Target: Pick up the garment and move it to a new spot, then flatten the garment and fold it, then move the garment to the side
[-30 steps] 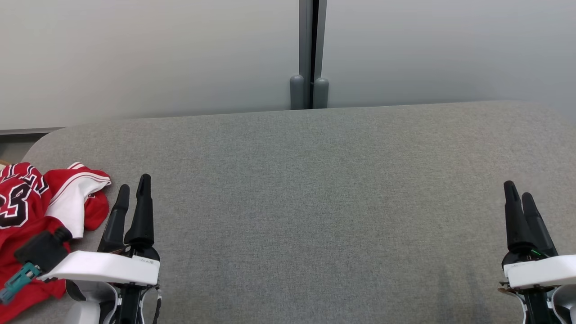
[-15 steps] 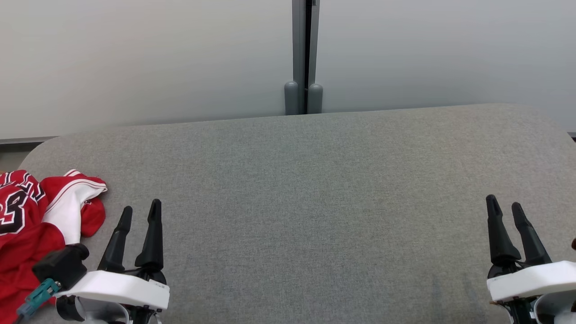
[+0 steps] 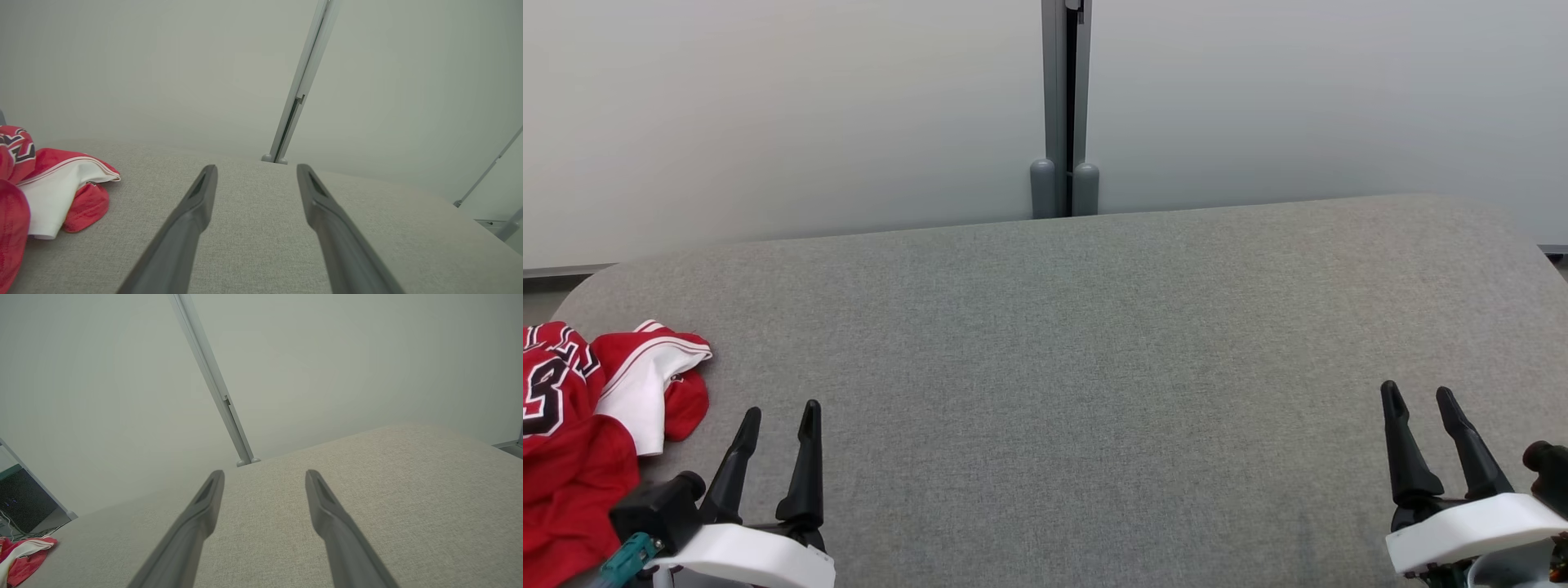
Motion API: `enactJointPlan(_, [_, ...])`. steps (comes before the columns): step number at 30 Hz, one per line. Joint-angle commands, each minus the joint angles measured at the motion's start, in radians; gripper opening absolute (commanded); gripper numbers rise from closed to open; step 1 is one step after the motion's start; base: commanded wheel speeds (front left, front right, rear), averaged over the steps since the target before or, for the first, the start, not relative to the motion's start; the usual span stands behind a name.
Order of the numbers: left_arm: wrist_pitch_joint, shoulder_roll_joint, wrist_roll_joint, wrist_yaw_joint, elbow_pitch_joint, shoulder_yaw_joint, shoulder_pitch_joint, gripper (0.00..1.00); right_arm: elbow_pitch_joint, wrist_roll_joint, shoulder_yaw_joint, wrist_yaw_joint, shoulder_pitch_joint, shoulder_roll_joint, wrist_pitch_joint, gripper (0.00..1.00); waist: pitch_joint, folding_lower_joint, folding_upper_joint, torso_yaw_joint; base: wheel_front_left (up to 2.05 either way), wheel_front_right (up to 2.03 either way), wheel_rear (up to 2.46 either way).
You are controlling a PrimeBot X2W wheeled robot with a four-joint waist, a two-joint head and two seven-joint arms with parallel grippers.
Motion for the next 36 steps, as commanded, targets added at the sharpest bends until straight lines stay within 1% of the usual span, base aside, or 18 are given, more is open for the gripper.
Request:
enactJointPlan(1, [-0.010, 0.006, 0.026, 0.007, -0.004, -0.001, -0.002, 1.00, -0.005, -0.025, 0.004, 0.000, 0.004, -0.008, -0.013, 1.00, -0.001, 0.0000, -0.0001, -0.002, 0.00, 0.00, 0.00])
enactJointPlan(16, [-0.045, -0.004, 0.149, 0.032, 0.007, -0.004, 0.025, 1.00, 0.012, -0.151, 0.031, 0.000, 0.008, 0.001, -0.047, 1.00, -0.007, 0.0000, -0.0001, -0.012, 0.00, 0.00, 0.00])
enactJointPlan(24, [-0.060, -0.011, 0.189, 0.024, 0.007, 0.002, 0.031, 1.00, 0.001, -0.189, 0.015, 0.000, 0.014, 0.017, -0.050, 1.00, -0.009, 0.0000, -0.0001, -0.016, 0.00, 0.00, 0.00])
enactJointPlan(36, [-0.084, -0.016, 0.257, 0.015, 0.042, 0.018, 0.024, 1.00, 0.000, -0.249, 0.017, 0.000, 0.020, 0.019, -0.062, 1.00, -0.012, 0.0000, -0.0001, -0.026, 0.00, 0.00, 0.00])
